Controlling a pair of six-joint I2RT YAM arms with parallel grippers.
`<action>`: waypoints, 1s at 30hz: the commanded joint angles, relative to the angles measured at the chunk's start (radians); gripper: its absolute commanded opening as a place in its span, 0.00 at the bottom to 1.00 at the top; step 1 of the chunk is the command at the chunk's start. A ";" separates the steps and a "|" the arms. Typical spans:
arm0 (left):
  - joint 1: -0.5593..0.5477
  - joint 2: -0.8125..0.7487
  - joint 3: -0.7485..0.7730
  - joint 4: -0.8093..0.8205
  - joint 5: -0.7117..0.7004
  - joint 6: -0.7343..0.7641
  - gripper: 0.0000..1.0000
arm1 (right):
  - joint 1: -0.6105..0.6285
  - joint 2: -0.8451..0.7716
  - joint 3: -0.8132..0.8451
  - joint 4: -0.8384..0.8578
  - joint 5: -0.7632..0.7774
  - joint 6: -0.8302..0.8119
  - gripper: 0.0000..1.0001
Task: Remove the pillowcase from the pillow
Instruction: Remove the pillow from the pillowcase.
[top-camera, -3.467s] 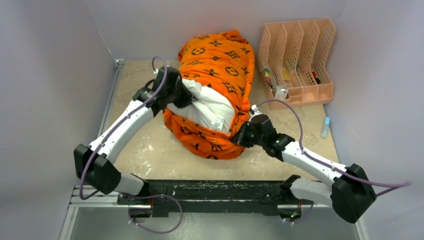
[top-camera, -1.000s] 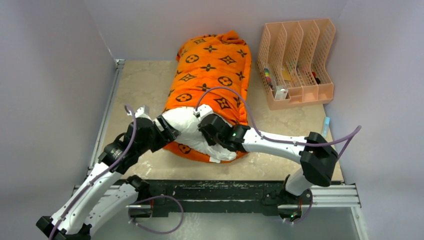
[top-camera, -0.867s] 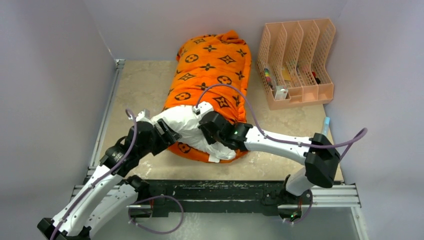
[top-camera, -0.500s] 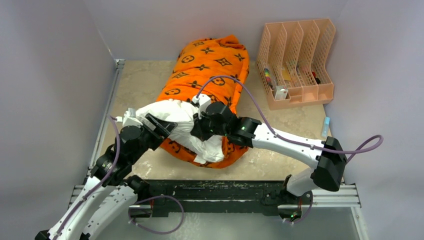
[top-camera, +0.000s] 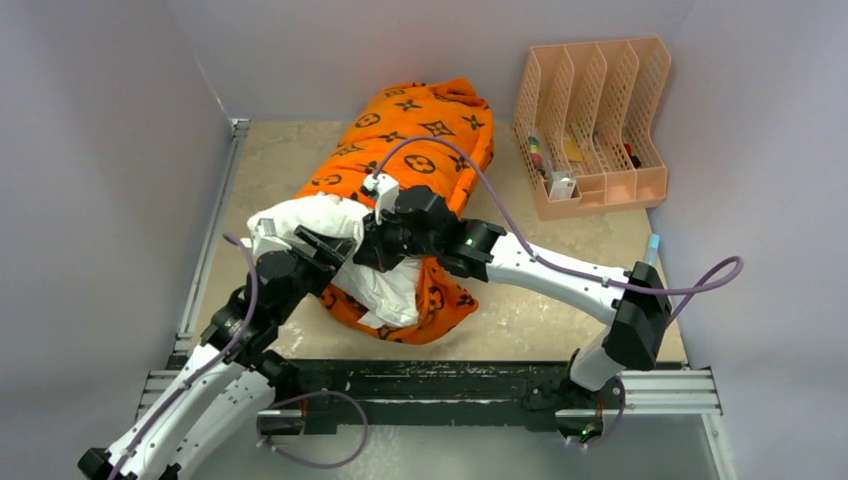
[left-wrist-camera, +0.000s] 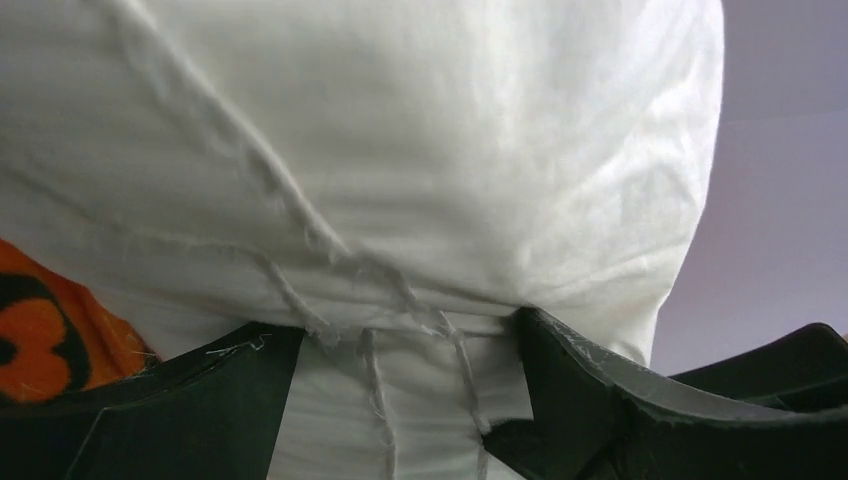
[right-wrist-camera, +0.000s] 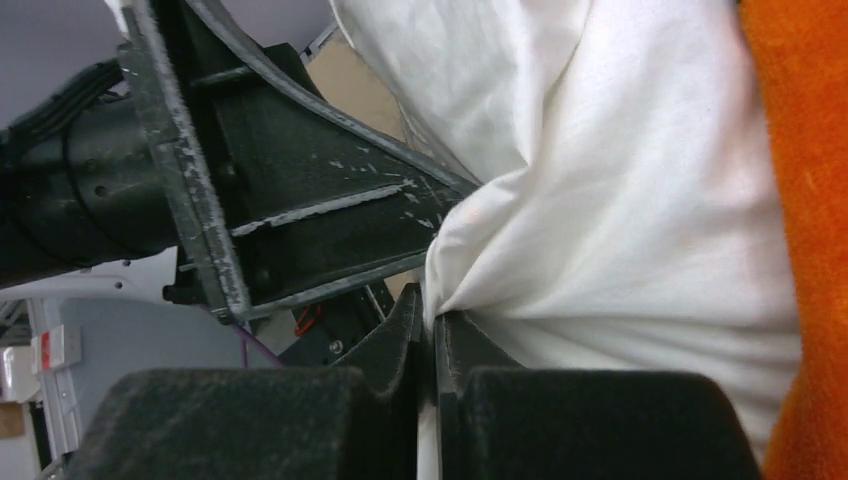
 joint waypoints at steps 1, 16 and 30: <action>-0.003 0.103 -0.072 0.163 0.022 -0.067 0.62 | 0.029 -0.056 0.062 0.283 -0.205 0.051 0.00; -0.002 0.096 -0.055 -0.069 -0.081 -0.027 0.00 | 0.038 -0.331 -0.108 -0.204 0.400 -0.156 0.69; -0.002 0.153 0.177 -0.132 -0.025 0.053 0.00 | -0.061 -0.672 -0.726 0.021 0.119 0.143 0.93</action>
